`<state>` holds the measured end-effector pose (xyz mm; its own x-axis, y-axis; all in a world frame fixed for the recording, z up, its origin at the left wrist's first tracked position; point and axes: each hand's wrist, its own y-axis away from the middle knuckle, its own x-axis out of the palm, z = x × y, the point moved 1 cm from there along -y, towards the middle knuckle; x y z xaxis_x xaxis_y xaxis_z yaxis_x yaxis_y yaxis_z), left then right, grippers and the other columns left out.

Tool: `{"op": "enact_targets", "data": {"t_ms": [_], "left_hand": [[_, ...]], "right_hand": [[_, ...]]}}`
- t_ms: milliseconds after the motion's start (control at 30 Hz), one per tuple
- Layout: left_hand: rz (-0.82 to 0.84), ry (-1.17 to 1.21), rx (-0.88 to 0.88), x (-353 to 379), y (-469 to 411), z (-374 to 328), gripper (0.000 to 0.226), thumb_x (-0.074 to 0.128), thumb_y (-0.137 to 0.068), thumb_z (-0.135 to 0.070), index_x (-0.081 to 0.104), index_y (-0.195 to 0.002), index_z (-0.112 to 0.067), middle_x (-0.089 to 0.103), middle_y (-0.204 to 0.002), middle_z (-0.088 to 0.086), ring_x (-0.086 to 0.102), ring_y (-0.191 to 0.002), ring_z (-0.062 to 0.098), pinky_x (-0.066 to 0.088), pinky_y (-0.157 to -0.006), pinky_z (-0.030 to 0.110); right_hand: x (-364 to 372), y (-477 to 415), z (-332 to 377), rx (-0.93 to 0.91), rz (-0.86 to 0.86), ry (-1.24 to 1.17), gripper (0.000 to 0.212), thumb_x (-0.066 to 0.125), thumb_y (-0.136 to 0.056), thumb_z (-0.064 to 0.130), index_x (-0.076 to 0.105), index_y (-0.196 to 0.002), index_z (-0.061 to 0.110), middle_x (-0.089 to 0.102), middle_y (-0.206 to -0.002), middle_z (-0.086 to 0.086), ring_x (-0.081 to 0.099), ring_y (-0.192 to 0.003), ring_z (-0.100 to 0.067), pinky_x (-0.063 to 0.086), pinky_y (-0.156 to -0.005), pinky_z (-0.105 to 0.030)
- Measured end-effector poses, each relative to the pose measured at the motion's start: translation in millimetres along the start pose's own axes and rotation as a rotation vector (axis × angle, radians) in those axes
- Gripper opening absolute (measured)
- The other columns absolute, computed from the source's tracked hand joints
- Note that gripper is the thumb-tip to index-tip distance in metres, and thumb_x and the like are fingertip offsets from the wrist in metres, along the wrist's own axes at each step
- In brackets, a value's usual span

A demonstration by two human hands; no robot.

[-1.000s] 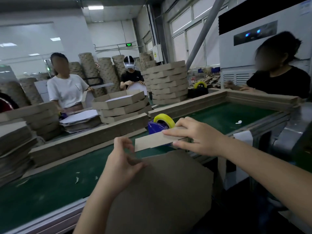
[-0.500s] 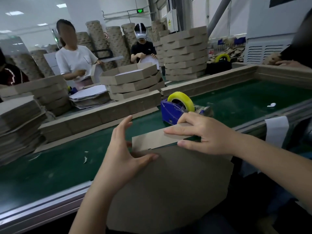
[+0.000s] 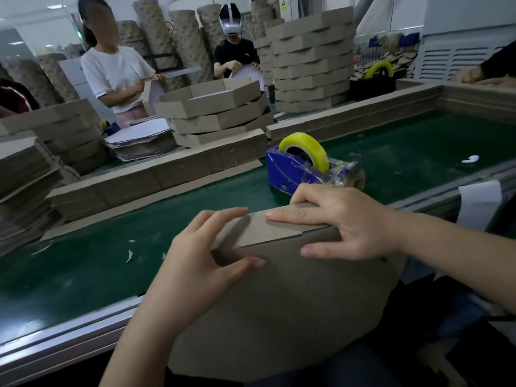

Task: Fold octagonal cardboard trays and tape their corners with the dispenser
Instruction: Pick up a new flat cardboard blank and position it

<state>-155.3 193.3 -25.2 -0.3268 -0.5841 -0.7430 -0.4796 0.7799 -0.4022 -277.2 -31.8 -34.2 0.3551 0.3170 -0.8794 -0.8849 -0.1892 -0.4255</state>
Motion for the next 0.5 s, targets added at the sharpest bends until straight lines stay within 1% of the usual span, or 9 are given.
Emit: {"op": "enact_targets", "data": {"t_ms": [67,133,200,233,300,333,367,433,500], "left_hand": [[0.022,-0.013,0.011,-0.6,0.4,0.0,0.058,0.067,-0.063,-0.062,0.059,-0.119,-0.049,0.056,-0.112,-0.017,0.053,-0.106,-0.003,0.035,-0.082,0.003],[0.066,-0.068,0.028,-1.1,0.3,-0.1,0.051,0.065,-0.073,-0.067,0.056,-0.122,-0.053,0.053,-0.114,-0.013,0.051,-0.106,-0.003,0.033,-0.084,0.002],[0.105,-0.169,0.049,-2.6,-1.0,-1.1,0.044,0.051,-0.084,-0.068,0.053,-0.125,-0.053,0.051,-0.118,-0.011,0.048,-0.110,0.000,0.032,-0.090,0.006],[0.113,-0.237,0.069,-3.7,-1.9,-3.0,0.046,0.044,-0.086,-0.066,0.055,-0.127,-0.050,0.053,-0.119,-0.009,0.048,-0.113,0.008,0.036,-0.095,0.015],[0.117,-0.362,0.116,-5.3,-5.6,-8.7,0.051,0.035,-0.090,-0.061,0.060,-0.128,-0.040,0.058,-0.118,-0.005,0.051,-0.112,0.020,0.042,-0.100,0.041],[0.127,-0.396,0.131,-5.6,-7.7,-11.1,0.052,0.033,-0.091,-0.059,0.061,-0.128,-0.037,0.059,-0.117,-0.003,0.053,-0.109,0.022,0.040,-0.101,0.051],[0.147,-0.402,0.139,-5.6,-9.4,-13.0,0.052,0.033,-0.092,-0.058,0.062,-0.128,-0.035,0.060,-0.117,-0.002,0.055,-0.108,0.022,0.038,-0.104,0.055],[0.183,-0.395,0.175,-4.9,-12.4,-16.0,0.048,0.034,-0.094,-0.054,0.059,-0.131,-0.036,0.060,-0.123,-0.001,0.057,-0.107,0.023,0.041,-0.102,0.050],[0.185,-0.443,0.232,-2.8,-14.7,-18.1,0.045,0.036,-0.095,-0.052,0.056,-0.132,-0.039,0.062,-0.122,0.000,0.059,-0.101,0.024,0.048,-0.093,0.046]], "right_hand": [[2.5,-0.3,-0.5,-0.007,-0.009,0.003,0.056,0.047,-0.092,0.053,0.035,-0.145,0.038,0.050,-0.107,-0.002,0.052,-0.092,-0.014,0.051,-0.070,-0.042],[4.7,-0.2,-1.1,-0.028,-0.027,0.034,0.054,0.042,-0.095,0.053,0.035,-0.146,0.036,0.050,-0.107,-0.002,0.052,-0.091,-0.014,0.052,-0.066,-0.042],[6.1,-0.4,-2.2,-0.047,-0.038,0.047,0.052,0.037,-0.098,0.053,0.038,-0.146,0.034,0.050,-0.107,-0.002,0.052,-0.090,-0.013,0.052,-0.064,-0.040],[6.5,-0.6,-2.8,-0.048,-0.042,0.042,0.051,0.036,-0.098,0.052,0.039,-0.146,0.034,0.050,-0.107,-0.001,0.052,-0.091,-0.012,0.051,-0.064,-0.040],[7.8,-0.8,-4.3,-0.052,-0.053,0.031,0.051,0.037,-0.099,0.050,0.039,-0.146,0.033,0.051,-0.107,-0.001,0.052,-0.092,-0.011,0.051,-0.064,-0.040],[8.5,-0.8,-5.2,-0.055,-0.060,0.030,0.051,0.038,-0.099,0.050,0.038,-0.146,0.032,0.052,-0.107,-0.001,0.052,-0.092,-0.011,0.051,-0.065,-0.040],[9.0,-0.6,-6.0,-0.053,-0.064,0.032,0.052,0.038,-0.098,0.049,0.038,-0.146,0.030,0.052,-0.108,-0.001,0.053,-0.093,-0.012,0.051,-0.066,-0.040],[9.4,0.1,-6.8,-0.041,-0.062,0.035,0.055,0.039,-0.098,0.049,0.038,-0.148,0.025,0.053,-0.112,-0.001,0.054,-0.097,-0.012,0.052,-0.069,-0.040],[10.2,0.7,-6.3,-0.035,-0.058,0.030,0.059,0.041,-0.097,0.049,0.038,-0.148,0.019,0.054,-0.117,-0.002,0.054,-0.104,-0.013,0.053,-0.073,-0.040]]}}
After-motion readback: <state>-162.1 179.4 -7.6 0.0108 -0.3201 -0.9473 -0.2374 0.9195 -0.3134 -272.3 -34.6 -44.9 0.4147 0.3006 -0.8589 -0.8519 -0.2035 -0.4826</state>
